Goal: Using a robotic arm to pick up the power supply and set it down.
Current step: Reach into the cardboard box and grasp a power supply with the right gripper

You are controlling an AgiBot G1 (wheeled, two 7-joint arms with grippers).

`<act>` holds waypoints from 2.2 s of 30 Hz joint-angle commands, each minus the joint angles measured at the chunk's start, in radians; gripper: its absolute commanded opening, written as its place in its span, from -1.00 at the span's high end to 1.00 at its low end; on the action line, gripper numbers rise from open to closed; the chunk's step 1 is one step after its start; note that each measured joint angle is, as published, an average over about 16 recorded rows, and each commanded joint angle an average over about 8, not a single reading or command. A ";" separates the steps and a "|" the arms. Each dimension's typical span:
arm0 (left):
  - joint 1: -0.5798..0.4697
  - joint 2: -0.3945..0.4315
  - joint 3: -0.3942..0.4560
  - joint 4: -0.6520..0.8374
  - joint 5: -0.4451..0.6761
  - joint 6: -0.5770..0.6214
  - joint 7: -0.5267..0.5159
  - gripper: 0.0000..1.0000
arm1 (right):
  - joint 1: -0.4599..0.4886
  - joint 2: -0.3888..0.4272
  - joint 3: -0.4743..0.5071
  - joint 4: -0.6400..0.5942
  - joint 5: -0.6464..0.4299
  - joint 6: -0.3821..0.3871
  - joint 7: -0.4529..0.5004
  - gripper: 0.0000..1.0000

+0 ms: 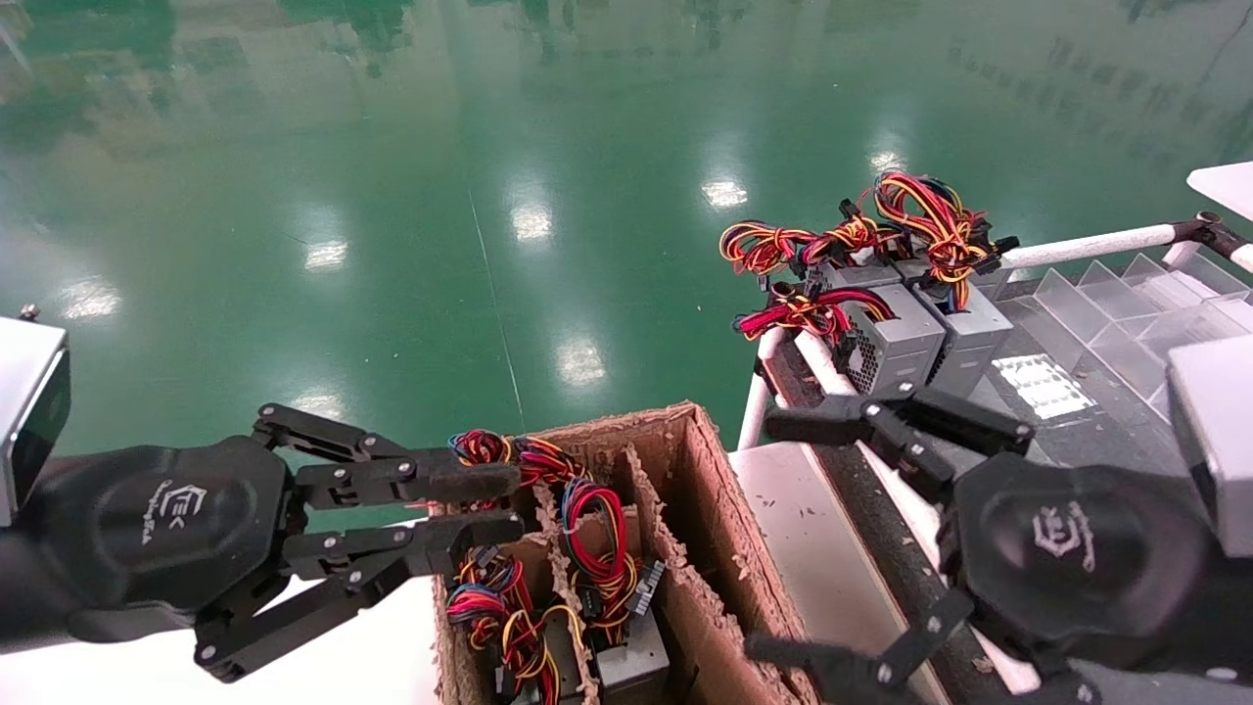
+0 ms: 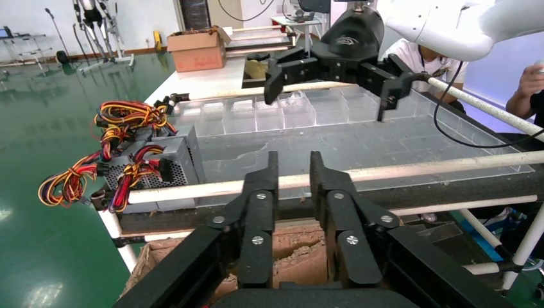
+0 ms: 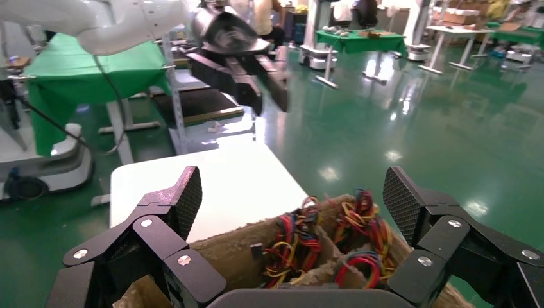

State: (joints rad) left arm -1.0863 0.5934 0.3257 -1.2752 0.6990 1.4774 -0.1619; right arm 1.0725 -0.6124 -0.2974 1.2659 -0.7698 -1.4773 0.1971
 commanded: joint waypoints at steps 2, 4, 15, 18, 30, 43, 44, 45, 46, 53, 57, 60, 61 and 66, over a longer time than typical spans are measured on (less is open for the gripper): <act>0.000 0.000 0.000 0.000 0.000 0.000 0.000 -1.00 | -0.003 0.000 -0.009 -0.008 -0.020 0.009 0.005 -1.00; 0.000 0.000 0.000 0.000 0.000 0.000 0.000 -1.00 | 0.000 -0.003 -0.025 -0.018 -0.055 0.025 0.017 -1.00; 0.000 0.000 0.000 0.000 0.000 0.000 0.000 -1.00 | 0.117 -0.156 -0.188 -0.132 -0.333 0.118 0.143 -1.00; 0.000 0.000 0.001 0.000 0.000 0.000 0.000 -1.00 | 0.153 -0.223 -0.221 -0.182 -0.382 0.140 0.154 -1.00; 0.000 0.000 0.001 0.000 0.000 0.000 0.000 -1.00 | 0.231 -0.423 -0.279 -0.353 -0.488 0.236 0.080 0.79; 0.000 0.000 0.001 0.000 -0.001 0.000 0.001 -1.00 | 0.263 -0.478 -0.299 -0.469 -0.503 0.203 0.020 1.00; -0.001 0.000 0.001 0.000 -0.001 0.000 0.001 -1.00 | 0.263 -0.479 -0.300 -0.473 -0.502 0.200 0.017 1.00; -0.001 0.000 0.001 0.000 -0.001 0.000 0.001 -1.00 | 0.263 -0.480 -0.300 -0.478 -0.501 0.197 0.015 1.00; -0.001 0.000 0.001 0.000 -0.001 0.000 0.001 -1.00 | 0.263 -0.481 -0.300 -0.482 -0.501 0.195 0.012 1.00; -0.001 0.000 0.001 0.000 -0.001 0.000 0.001 -1.00 | 0.265 -0.497 -0.302 -0.518 -0.501 0.192 -0.008 1.00; -0.001 0.000 0.002 0.000 -0.001 0.000 0.001 -1.00 | 0.271 -0.507 -0.304 -0.541 -0.502 0.190 -0.017 1.00; -0.001 -0.001 0.002 0.000 -0.001 0.000 0.001 -1.00 | 0.275 -0.512 -0.305 -0.555 -0.502 0.188 -0.023 1.00; -0.001 -0.001 0.002 0.000 -0.001 0.000 0.001 -1.00 | 0.276 -0.514 -0.305 -0.559 -0.503 0.187 -0.025 1.00; -0.001 -0.001 0.002 0.000 -0.001 0.000 0.001 -1.00 | 0.279 -0.518 -0.307 -0.575 -0.505 0.186 -0.035 1.00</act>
State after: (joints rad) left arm -1.0869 0.5928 0.3275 -1.2749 0.6979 1.4770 -0.1609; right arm 1.3505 -1.1302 -0.6042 0.6926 -1.2757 -1.2901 0.1623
